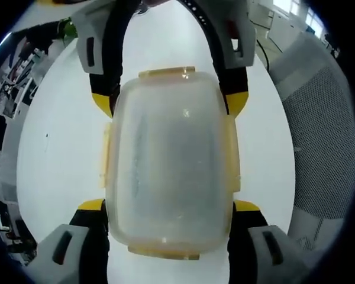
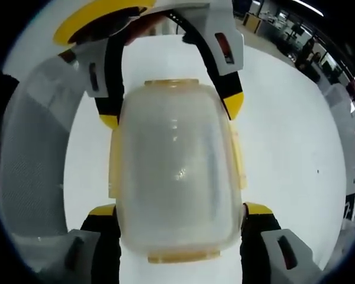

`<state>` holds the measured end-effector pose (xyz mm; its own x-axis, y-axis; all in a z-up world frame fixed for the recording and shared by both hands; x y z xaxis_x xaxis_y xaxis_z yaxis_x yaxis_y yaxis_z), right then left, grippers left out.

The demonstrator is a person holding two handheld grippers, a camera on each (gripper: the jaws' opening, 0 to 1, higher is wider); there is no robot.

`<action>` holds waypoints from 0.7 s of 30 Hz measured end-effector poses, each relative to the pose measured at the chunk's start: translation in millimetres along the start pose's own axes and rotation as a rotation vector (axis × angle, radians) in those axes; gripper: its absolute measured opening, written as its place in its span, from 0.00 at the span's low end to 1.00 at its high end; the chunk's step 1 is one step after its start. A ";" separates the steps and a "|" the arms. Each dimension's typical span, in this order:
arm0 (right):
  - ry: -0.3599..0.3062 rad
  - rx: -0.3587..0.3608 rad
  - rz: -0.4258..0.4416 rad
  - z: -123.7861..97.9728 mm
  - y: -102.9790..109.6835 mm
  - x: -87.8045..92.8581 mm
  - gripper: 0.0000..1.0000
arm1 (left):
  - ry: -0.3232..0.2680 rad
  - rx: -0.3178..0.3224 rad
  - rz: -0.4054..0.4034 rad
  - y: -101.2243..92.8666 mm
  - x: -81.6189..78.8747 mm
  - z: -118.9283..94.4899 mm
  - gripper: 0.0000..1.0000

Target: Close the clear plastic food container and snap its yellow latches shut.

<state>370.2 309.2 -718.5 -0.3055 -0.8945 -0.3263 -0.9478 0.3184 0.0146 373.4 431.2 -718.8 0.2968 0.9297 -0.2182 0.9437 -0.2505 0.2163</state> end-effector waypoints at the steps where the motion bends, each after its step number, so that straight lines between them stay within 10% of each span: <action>1: 0.000 0.000 0.000 0.4 -0.9 -0.3 0.85 | -0.001 0.000 0.000 0.9 0.4 0.2 0.83; 21: -0.017 0.007 0.015 2.2 -24.6 -3.1 0.85 | -0.011 0.000 0.007 25.4 4.2 4.7 0.83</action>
<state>394.6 304.7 -719.9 -0.3182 -0.8840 -0.3425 -0.9424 0.3342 0.0131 399.3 427.6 -718.7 0.3045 0.9251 -0.2270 0.9416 -0.2565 0.2180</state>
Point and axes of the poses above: the point that each gripper's makers call its tool centre point, and the gripper's own axes: z roughly forward along the fingers, y roughly to its left, x roughly out of its underside, the point moved 9 cm from there along -z, roughly backward along the fingers, and after that the axes turned 11 degrees about z, right-handed, at the moved point
